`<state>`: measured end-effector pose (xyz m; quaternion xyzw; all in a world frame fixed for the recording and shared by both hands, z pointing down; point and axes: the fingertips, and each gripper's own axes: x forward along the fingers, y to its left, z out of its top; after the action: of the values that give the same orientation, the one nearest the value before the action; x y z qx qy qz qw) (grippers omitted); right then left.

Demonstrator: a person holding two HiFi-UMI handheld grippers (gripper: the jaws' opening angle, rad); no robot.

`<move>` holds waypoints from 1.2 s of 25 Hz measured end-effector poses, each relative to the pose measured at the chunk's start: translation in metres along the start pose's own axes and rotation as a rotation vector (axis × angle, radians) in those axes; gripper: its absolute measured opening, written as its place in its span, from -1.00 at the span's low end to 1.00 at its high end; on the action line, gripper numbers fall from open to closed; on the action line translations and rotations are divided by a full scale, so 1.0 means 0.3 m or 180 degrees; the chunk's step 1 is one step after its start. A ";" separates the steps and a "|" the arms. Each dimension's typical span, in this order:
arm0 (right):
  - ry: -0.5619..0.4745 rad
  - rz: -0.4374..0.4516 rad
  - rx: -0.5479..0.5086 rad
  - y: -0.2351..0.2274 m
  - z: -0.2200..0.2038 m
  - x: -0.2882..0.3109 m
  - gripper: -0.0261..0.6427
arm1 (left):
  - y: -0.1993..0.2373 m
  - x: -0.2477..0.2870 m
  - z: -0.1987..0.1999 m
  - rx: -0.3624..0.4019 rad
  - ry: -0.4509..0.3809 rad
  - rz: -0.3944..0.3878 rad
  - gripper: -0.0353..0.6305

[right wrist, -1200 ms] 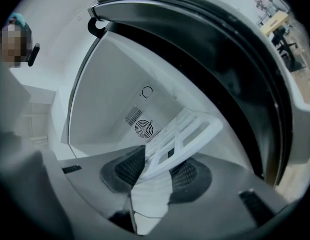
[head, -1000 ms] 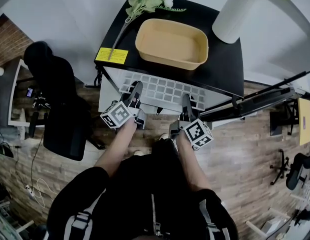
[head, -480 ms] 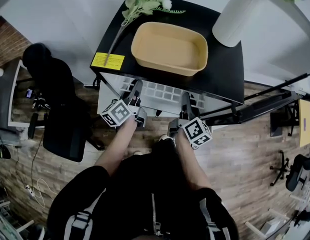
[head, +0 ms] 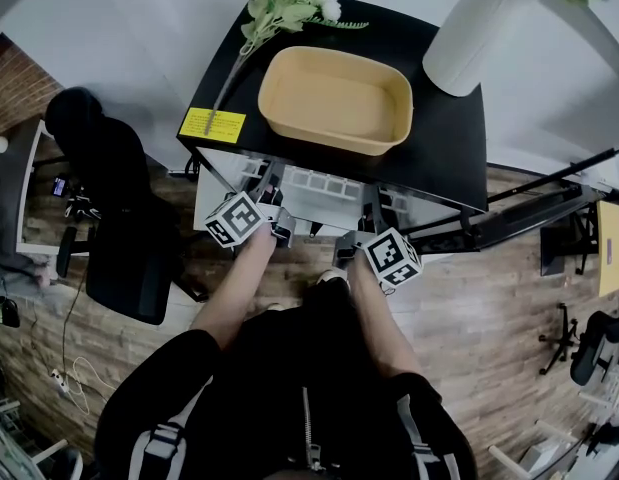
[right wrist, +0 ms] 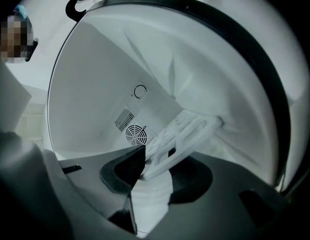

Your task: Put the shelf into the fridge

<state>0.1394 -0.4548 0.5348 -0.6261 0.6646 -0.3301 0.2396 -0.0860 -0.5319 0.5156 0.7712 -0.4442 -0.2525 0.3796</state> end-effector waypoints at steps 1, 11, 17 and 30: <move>-0.0007 0.0001 0.0005 -0.002 0.002 0.006 -0.50 | 0.000 0.006 0.002 -0.0003 0.0002 -0.0002 -0.55; -0.0004 0.0012 -0.0010 -0.007 0.011 0.028 -0.47 | 0.020 0.027 -0.002 0.0047 0.0025 0.0058 -0.54; 0.0050 -0.0001 -0.0097 0.015 0.032 -0.007 -0.44 | -0.029 -0.051 -0.023 0.0185 0.0091 -0.0107 -0.45; 0.0342 0.0020 -0.0926 0.054 -0.113 -0.237 -0.85 | -0.084 -0.306 -0.029 0.1795 0.0635 -0.0052 -0.78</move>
<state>0.1108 -0.3798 0.5386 -0.6335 0.7192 -0.2626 0.1114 -0.1112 -0.4403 0.5051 0.8708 -0.4511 -0.0453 0.1901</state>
